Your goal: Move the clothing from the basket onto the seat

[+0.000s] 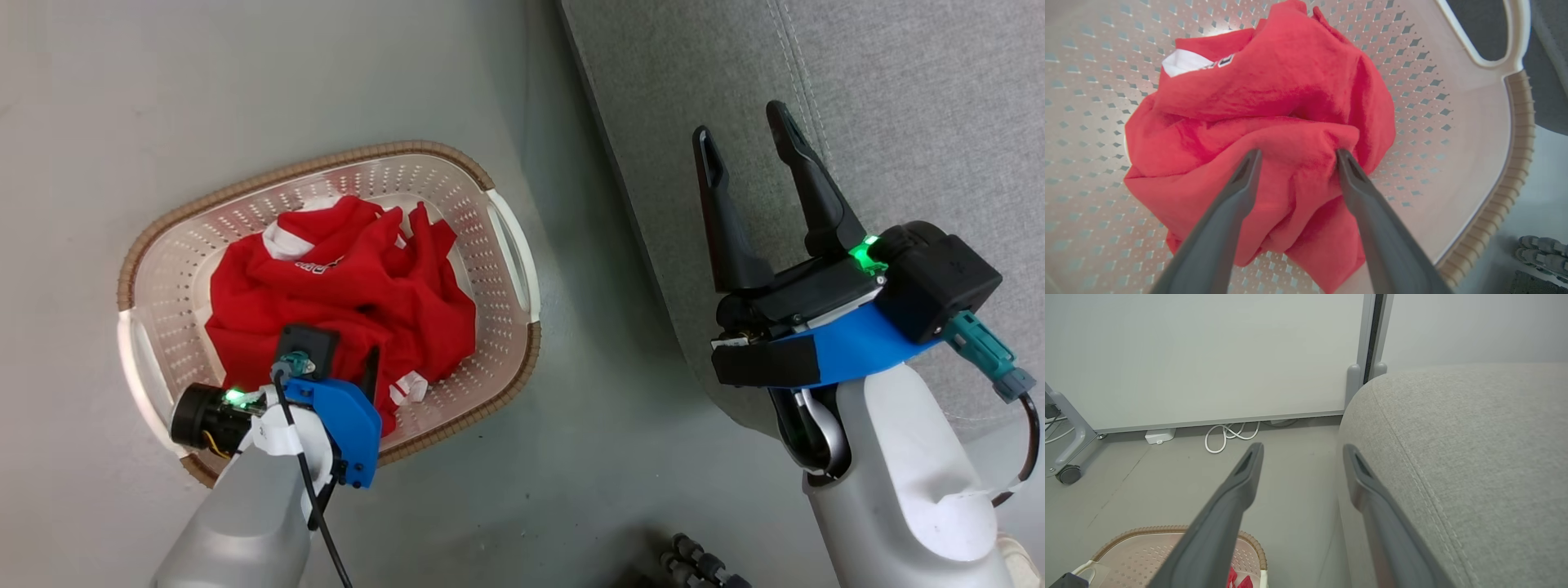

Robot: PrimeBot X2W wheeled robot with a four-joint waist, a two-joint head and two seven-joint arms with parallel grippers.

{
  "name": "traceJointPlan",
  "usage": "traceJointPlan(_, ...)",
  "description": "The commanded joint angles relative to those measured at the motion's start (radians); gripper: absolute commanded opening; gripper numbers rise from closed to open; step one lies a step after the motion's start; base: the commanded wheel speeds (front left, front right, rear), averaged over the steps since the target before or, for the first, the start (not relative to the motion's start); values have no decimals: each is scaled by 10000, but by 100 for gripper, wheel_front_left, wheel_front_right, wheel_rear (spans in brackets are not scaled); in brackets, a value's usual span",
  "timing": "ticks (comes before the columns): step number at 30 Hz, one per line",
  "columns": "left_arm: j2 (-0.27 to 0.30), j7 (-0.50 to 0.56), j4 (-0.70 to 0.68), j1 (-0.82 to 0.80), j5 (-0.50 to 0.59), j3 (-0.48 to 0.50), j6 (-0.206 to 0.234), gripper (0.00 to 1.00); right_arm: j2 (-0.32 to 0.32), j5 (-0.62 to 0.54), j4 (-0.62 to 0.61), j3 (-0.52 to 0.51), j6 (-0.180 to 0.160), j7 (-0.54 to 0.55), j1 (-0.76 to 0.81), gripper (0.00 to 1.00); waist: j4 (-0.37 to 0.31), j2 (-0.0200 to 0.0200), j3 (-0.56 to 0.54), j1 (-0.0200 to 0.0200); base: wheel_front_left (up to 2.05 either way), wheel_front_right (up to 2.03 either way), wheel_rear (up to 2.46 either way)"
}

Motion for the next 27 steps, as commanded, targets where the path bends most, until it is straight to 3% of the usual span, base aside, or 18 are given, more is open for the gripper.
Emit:
traceJointPlan(1, 8, -43, 102, -243, -29, -12, 40, 100, -27, 76, -47, 7, 3, -47, -161, 100, -77, 0, 113, -1, 0, 0, 0)
traceJointPlan(16, -388, 66, 916, -691, -244, -446, -104, 100, -25, 398, -139, 127, 3, -48, -206, 100, -334, 0, 506, -1, 0, 0, 0)
traceJointPlan(24, -221, 201, 1243, -879, -87, -663, 363, 100, -25, 500, -197, 92, 3, -48, -201, 100, -391, 0, 721, -1, 0, 0, 0)
traceJointPlan(25, -192, 240, 1271, -886, -87, -677, 426, 80, -25, 500, -198, 95, 3, -48, -196, 100, -389, 0, 732, -1, 0, 0, 0)
traceJointPlan(27, -166, 232, 1316, -891, -83, -719, 436, 0, -25, 497, -199, 96, 3, -49, -189, 100, -377, 0, 749, -1, 0, 0, 0)
